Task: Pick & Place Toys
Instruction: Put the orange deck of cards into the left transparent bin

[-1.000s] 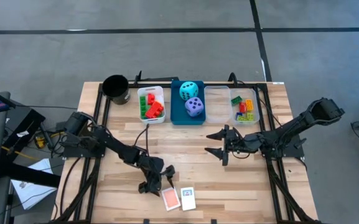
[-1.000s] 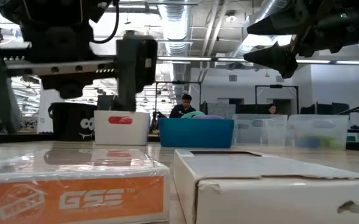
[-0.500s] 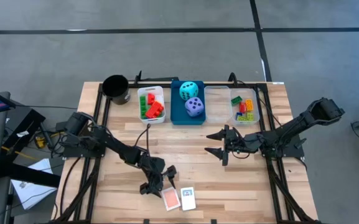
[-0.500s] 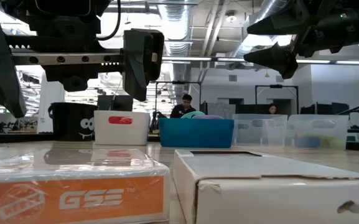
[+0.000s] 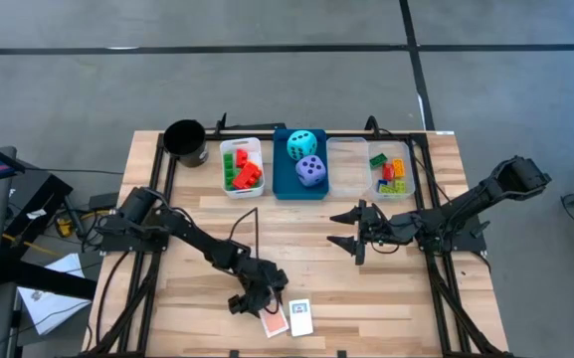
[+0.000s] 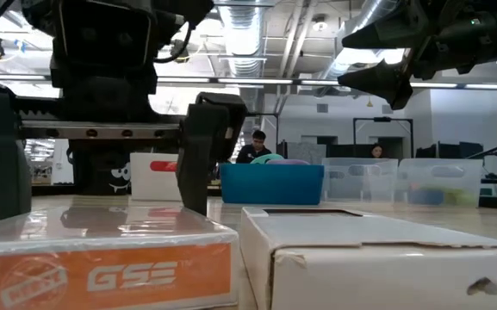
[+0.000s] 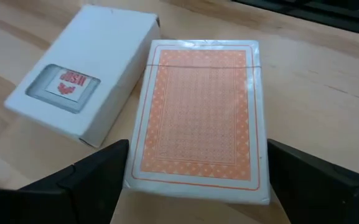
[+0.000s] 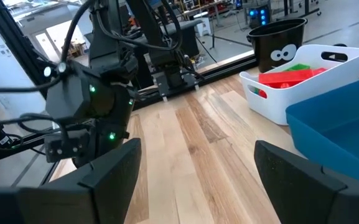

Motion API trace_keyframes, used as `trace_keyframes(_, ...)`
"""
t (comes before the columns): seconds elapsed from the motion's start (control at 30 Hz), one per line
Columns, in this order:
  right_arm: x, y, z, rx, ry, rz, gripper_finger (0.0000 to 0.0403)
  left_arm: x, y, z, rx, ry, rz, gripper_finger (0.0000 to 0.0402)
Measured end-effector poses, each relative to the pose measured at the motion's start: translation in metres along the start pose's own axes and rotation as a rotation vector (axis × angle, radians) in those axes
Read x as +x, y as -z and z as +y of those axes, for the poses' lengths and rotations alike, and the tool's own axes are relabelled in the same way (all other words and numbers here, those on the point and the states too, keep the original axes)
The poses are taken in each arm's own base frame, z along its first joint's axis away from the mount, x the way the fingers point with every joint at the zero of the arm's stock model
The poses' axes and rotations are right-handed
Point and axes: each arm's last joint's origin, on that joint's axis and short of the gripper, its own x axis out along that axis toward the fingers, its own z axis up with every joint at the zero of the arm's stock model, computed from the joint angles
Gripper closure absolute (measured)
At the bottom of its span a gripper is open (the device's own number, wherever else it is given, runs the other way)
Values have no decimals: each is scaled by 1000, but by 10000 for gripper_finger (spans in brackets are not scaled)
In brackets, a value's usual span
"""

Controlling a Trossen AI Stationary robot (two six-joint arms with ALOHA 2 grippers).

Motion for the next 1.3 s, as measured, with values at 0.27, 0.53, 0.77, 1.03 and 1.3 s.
trace_keyframes(0.27,0,2,-1,-10,7,19,97,4,0,2,-21,27,31,47)
trace_keyframes(0.53,0,2,-1,-3,8,19,97,4,0,1,-22,30,33,103)
trace_keyframes(0.77,0,2,-1,-2,8,19,97,-1,-4,1,-21,14,36,102)
trace_keyframes(1.03,0,2,-1,-1,7,17,97,-64,-45,17,28,-177,-65,102)
trace_keyframes(1.3,-5,-6,10,-46,88,-100,97,-148,-52,53,-63,-629,-45,102)
